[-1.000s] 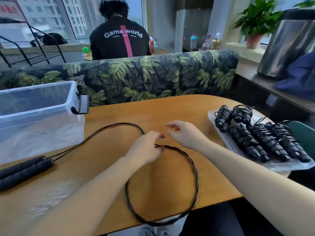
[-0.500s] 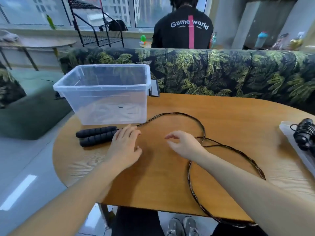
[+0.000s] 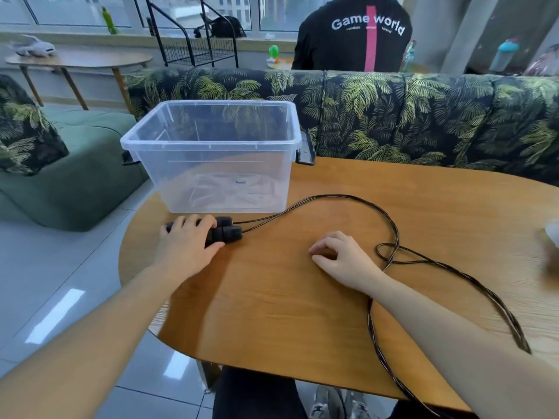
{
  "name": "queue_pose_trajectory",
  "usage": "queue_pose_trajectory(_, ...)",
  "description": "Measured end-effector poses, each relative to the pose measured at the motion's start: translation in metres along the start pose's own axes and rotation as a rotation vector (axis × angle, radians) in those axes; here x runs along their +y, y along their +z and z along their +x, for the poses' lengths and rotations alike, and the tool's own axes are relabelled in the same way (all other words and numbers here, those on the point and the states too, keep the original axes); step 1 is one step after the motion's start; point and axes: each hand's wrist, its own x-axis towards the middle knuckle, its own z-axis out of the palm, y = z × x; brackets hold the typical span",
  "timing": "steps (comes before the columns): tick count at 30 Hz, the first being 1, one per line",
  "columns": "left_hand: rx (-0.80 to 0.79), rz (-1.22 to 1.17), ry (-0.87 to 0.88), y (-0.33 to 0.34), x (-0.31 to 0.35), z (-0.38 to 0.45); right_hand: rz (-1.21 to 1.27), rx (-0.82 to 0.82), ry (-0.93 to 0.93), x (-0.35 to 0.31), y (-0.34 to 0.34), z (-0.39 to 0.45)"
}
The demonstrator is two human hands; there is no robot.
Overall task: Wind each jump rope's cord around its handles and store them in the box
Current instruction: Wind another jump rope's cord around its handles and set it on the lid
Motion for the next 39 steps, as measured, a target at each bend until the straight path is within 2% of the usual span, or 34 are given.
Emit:
queue_pose_trajectory(5,-0.053,-0.003,0.138,-0.002,0.004,-0.007,0.046,-0.05,-0.001,0.004,-0.005,0.002)
queue_pose_trajectory(9,-0.057,-0.075,0.278,-0.003,0.026,-0.024,0.014,-0.024,-0.102,0.001,-0.004,-0.012)
queue_pose_trajectory(13,-0.05,-0.097,0.405,0.0,0.058,-0.038,-0.241,-0.04,-0.25,-0.009,-0.006,-0.027)
queue_pose_trajectory(18,-0.061,-0.141,0.491,0.007,0.107,-0.06,-0.519,-0.145,-0.278,-0.005,-0.022,-0.041)
queue_pose_trajectory(22,-0.09,-0.232,0.491,0.003,0.133,-0.069,-0.414,-0.13,-0.257,0.012,-0.043,-0.059)
queue_pose_trajectory(24,-0.13,-0.325,0.471,-0.005,0.145,-0.073,-0.297,-0.119,-0.231,0.015,-0.054,-0.068)
queue_pose_trajectory(27,-0.155,-0.334,0.497,-0.013,0.157,-0.075,-0.104,-0.112,-0.144,0.015,-0.074,-0.081)
queue_pose_trajectory(36,-0.198,-0.359,0.557,-0.021,0.186,-0.079,0.121,-0.107,-0.108,0.024,-0.124,-0.112)
queue_pose_trajectory(39,-0.18,-0.347,0.582,-0.022,0.191,-0.08,0.107,-0.11,-0.123,0.026,-0.133,-0.123)
